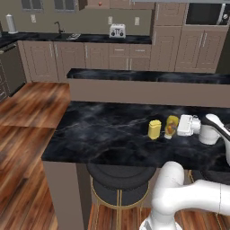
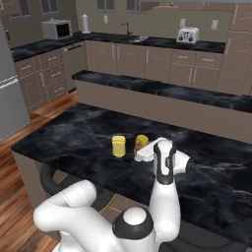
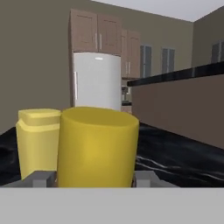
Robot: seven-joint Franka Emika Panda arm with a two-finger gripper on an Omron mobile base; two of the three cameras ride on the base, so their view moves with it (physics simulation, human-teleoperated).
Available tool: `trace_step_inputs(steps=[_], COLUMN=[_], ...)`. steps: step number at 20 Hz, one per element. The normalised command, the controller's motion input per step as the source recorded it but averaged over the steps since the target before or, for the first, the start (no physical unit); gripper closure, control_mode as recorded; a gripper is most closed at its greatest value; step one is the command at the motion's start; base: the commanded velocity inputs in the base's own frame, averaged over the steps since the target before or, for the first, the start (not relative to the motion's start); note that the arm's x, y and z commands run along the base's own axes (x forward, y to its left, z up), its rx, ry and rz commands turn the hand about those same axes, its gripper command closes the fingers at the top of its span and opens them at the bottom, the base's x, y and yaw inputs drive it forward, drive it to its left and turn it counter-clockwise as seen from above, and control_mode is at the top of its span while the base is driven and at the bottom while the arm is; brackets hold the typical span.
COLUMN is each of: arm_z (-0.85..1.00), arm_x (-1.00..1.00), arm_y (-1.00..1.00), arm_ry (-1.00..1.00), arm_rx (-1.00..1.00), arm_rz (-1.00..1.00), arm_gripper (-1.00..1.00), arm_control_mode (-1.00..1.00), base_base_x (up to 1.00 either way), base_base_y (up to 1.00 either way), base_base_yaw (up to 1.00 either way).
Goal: The dining table condiment station is running low on mustard. Refill the condiment station by opening the cabinet and taking the mustard from the cabinet and placing it on the dining table.
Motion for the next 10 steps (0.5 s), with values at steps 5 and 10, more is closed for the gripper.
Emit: trace_step_inputs(steps=[5, 10], arm_z=[-0.29, -0.29], arm_x=[0.0, 0.0], arm_y=[0.0, 0.0], arm_ry=[0.0, 0.0], arm_rx=[0.0, 0.0], arm_rz=[0.0, 0.0], arm_gripper=[-1.0, -1.0], arm_control_mode=[-1.0, -1.0], base_base_x=[0.0, 0.0], base_base_y=[0.0, 0.0], base_base_yaw=[0.0, 0.0])
